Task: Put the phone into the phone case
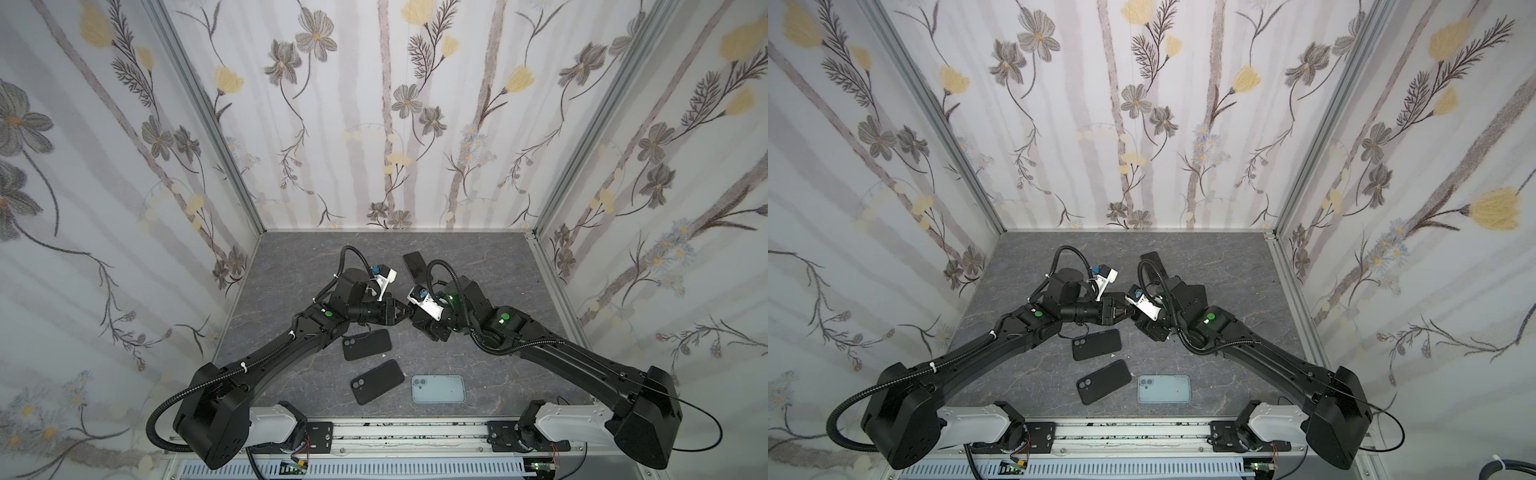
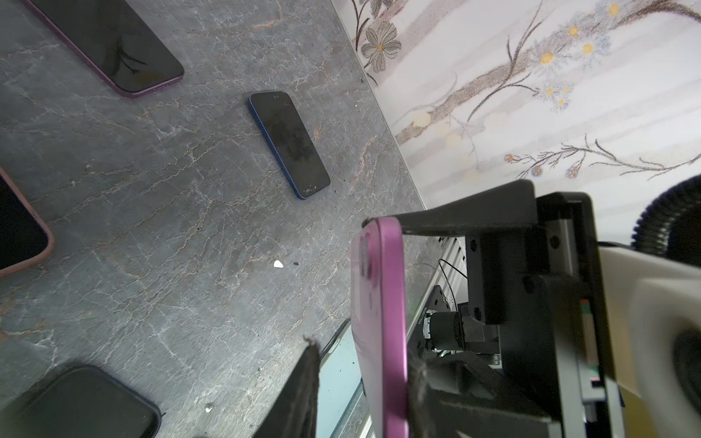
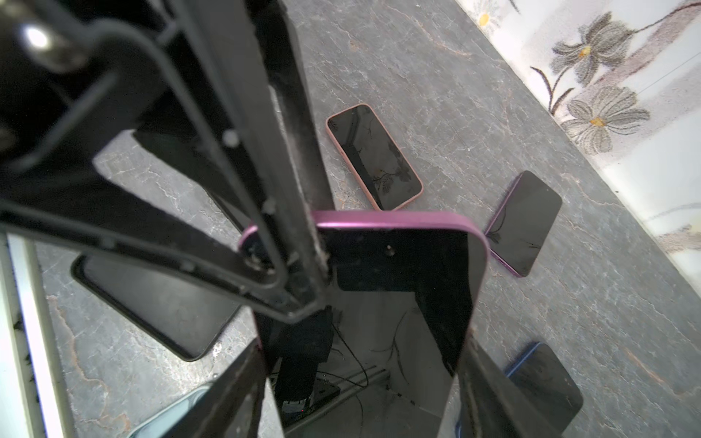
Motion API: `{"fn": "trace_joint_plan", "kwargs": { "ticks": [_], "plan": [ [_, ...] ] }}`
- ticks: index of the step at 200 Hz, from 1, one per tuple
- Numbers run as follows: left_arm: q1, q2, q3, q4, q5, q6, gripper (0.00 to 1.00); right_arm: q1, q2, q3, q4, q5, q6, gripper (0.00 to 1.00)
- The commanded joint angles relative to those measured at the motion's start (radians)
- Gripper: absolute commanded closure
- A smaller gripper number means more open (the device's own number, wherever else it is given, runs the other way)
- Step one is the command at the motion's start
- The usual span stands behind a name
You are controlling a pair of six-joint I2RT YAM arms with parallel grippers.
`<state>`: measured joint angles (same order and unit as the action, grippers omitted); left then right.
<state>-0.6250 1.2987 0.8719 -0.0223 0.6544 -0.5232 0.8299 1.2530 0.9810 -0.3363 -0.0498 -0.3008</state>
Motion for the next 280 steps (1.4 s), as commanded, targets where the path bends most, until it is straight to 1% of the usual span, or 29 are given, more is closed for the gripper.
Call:
{"fn": "trace_joint_plan", "kwargs": {
  "ticks": [1,10,23,42,60,71,88,96,107,124,133,142,168,171,188,211,233,259,280],
  "plan": [
    [-0.001,0.003,-0.01,0.016,-0.009,-0.014,0.8,0.016,0.003,0.007,0.062,-0.001,-0.009,0.64],
    [0.0,0.001,-0.015,0.023,-0.008,-0.022,0.87,0.018,0.006,0.008,0.062,0.004,-0.009,0.64],
    [0.0,-0.004,-0.024,0.04,-0.005,-0.034,1.0,0.019,0.011,0.008,0.062,0.014,-0.009,0.65],
    [-0.001,-0.013,-0.034,0.056,-0.017,-0.046,1.0,0.02,0.018,0.008,0.065,0.023,-0.008,0.63],
    [0.001,-0.024,-0.044,0.07,-0.039,-0.057,1.0,0.021,0.022,0.007,0.073,0.042,-0.003,0.57],
    [0.001,-0.034,-0.053,0.083,-0.053,-0.068,1.0,0.023,0.02,0.007,0.082,0.051,0.002,0.5],
    [0.005,-0.036,-0.065,0.111,-0.075,-0.091,1.0,0.023,0.011,0.005,0.112,0.087,0.038,0.33],
    [0.011,-0.072,-0.07,0.125,-0.087,-0.104,1.0,0.023,0.003,0.008,0.131,0.097,0.059,0.26],
    [0.023,-0.093,-0.076,0.145,-0.106,-0.12,1.0,0.023,-0.018,0.013,0.169,0.105,0.098,0.2],
    [0.054,-0.139,-0.079,0.17,-0.144,-0.144,1.0,0.02,-0.064,0.013,0.252,0.123,0.18,0.14],
    [0.075,-0.161,-0.077,0.178,-0.165,-0.153,1.0,0.021,-0.094,0.011,0.297,0.139,0.232,0.06],
    [0.097,-0.186,-0.069,0.185,-0.177,-0.157,1.0,0.018,-0.124,0.007,0.342,0.156,0.277,0.0],
    [0.168,-0.243,-0.049,0.233,-0.19,-0.188,1.0,-0.003,-0.194,0.03,0.399,0.168,0.399,0.0],
    [0.173,-0.248,-0.047,0.24,-0.19,-0.192,1.0,-0.035,-0.202,0.036,0.399,0.167,0.42,0.0],
    [0.208,-0.274,-0.035,0.311,-0.165,-0.21,1.0,-0.1,-0.231,0.06,0.397,0.143,0.552,0.0],
    [0.224,-0.306,-0.039,0.465,-0.111,-0.245,1.0,-0.206,-0.26,0.065,0.398,-0.003,0.729,0.0],
    [0.226,-0.329,-0.061,0.643,-0.06,-0.309,1.0,-0.269,-0.264,0.067,0.404,-0.126,0.862,0.07],
    [0.225,-0.333,-0.105,0.861,-0.022,-0.426,1.0,-0.289,-0.23,0.068,0.482,-0.331,0.949,0.16],
    [0.225,-0.323,-0.127,0.977,0.004,-0.504,1.0,-0.289,-0.177,0.082,0.568,-0.501,1.005,0.22]
  ]
}}
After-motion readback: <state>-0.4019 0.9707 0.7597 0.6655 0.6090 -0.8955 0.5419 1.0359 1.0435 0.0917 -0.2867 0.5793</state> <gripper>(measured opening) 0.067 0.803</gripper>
